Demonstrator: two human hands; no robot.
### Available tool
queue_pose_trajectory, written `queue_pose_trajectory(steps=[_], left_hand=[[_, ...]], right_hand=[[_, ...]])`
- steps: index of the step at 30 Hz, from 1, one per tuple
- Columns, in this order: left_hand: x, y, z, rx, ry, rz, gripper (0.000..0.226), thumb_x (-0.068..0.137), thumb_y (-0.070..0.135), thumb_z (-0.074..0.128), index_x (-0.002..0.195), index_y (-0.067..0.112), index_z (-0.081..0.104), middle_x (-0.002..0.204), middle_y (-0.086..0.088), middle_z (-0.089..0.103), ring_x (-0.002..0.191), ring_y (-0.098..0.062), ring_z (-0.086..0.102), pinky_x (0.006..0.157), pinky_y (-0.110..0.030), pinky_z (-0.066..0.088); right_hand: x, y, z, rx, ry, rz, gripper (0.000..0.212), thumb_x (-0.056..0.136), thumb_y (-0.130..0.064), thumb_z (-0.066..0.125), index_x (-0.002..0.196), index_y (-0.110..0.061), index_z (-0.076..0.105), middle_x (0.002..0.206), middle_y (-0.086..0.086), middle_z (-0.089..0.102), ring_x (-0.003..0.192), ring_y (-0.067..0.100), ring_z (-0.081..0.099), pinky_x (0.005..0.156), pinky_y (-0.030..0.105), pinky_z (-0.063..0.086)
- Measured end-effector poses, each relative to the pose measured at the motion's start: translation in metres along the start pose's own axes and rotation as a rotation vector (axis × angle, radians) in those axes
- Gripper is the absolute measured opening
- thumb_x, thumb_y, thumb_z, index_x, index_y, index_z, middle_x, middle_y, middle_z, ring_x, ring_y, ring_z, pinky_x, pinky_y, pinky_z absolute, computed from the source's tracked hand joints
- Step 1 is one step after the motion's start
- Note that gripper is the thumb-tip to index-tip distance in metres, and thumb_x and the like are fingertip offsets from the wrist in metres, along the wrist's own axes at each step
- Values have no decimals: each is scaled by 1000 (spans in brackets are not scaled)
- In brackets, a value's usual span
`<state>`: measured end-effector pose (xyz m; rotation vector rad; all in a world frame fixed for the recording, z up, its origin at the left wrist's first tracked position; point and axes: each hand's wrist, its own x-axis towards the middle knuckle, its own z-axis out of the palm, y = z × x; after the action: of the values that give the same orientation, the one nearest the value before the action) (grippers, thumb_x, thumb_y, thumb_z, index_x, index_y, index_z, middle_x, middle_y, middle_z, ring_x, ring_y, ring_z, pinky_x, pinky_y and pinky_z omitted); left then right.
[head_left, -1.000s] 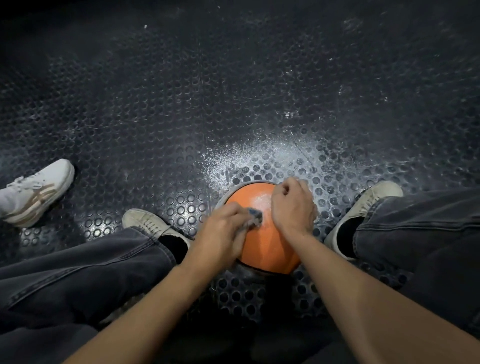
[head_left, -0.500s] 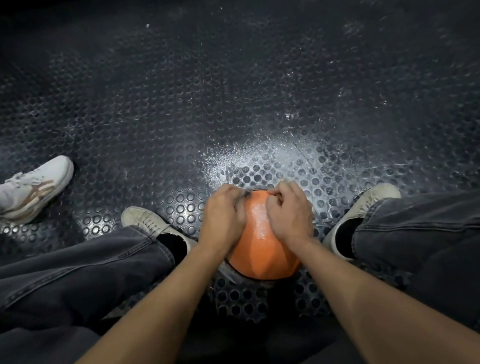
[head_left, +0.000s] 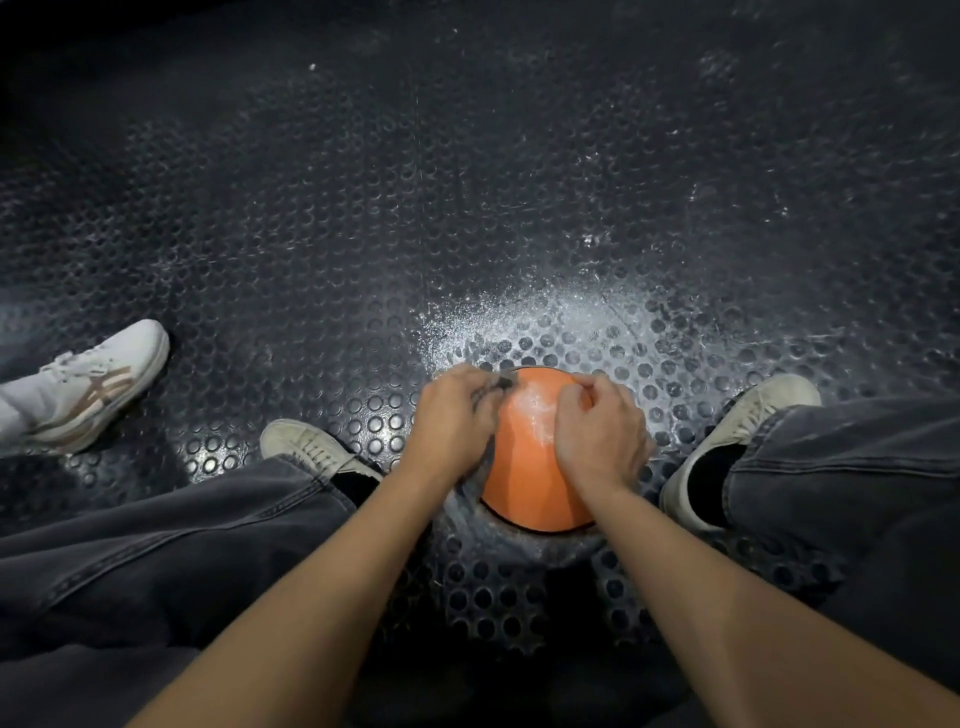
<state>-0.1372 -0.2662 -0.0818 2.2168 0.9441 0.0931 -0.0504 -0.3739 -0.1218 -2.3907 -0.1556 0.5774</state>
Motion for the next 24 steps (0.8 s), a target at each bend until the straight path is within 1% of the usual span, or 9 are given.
queue_pose_trajectory(steps=[4, 7, 9, 11, 15, 17, 19, 21, 24], left_hand=[[-47, -11, -5, -88, 60, 92, 23, 91, 4, 61, 104, 19, 72, 94, 11, 61, 80, 6, 56, 71, 0, 37], [-13, -8, -2, -62, 62, -82, 18, 95, 8, 57, 101, 15, 72, 83, 11, 57, 67, 4, 50, 61, 0, 40], [13, -5, -2, -31, -36, -235, 17, 97, 14, 53, 97, 7, 68, 74, 5, 55, 57, -3, 43, 49, -3, 39], [9, -9, -1, -38, -57, -180, 16, 97, 14, 54, 98, 7, 68, 85, 1, 58, 64, -1, 46, 57, 1, 38], [-52, -23, -2, -108, 95, 35, 20, 92, 7, 61, 107, 16, 72, 97, 9, 61, 86, 4, 56, 76, -2, 39], [-34, -29, -1, -69, 89, 24, 19, 93, 8, 59, 105, 15, 73, 97, 8, 61, 82, 5, 54, 77, -5, 42], [-3, -29, 0, 34, 52, -78, 16, 95, 11, 56, 98, 10, 72, 95, 2, 61, 71, 4, 47, 72, -9, 45], [3, -24, 1, 41, 33, -124, 16, 96, 11, 54, 98, 9, 70, 98, -3, 62, 68, 2, 45, 69, -3, 41], [-40, -12, 4, -59, 97, 75, 21, 94, 6, 58, 106, 15, 72, 104, 5, 64, 87, 1, 57, 82, -7, 45]], right_hand=[[5, 4, -4, -2, -49, -47, 23, 96, -38, 44, 110, -36, 63, 115, -9, 59, 110, 17, 50, 108, 50, 35], [2, 3, -1, -33, -89, -130, 23, 97, -37, 44, 111, -33, 63, 111, -13, 56, 111, 15, 49, 106, 45, 36], [-1, 4, -1, -30, -66, -119, 23, 97, -36, 45, 110, -31, 63, 109, -12, 55, 110, 15, 49, 105, 46, 37], [1, 5, -4, -23, -27, -79, 22, 96, -35, 45, 106, -31, 63, 105, -11, 55, 104, 15, 49, 104, 48, 39], [10, 5, -7, -12, -91, -98, 21, 99, -33, 45, 106, -31, 65, 102, -11, 58, 95, 12, 51, 102, 46, 43], [10, 5, -5, -22, -135, -158, 22, 100, -34, 45, 110, -31, 65, 103, -12, 59, 96, 11, 51, 101, 44, 43], [9, 2, -3, -38, -145, -175, 22, 99, -33, 45, 109, -31, 65, 101, -12, 56, 98, 12, 49, 101, 42, 42], [8, 3, -4, -42, -97, -144, 21, 99, -34, 45, 107, -31, 64, 101, -11, 58, 99, 14, 51, 102, 44, 42], [12, 2, -5, -74, -28, -4, 22, 98, -39, 43, 105, -31, 63, 95, -8, 61, 100, 20, 56, 104, 48, 41]])
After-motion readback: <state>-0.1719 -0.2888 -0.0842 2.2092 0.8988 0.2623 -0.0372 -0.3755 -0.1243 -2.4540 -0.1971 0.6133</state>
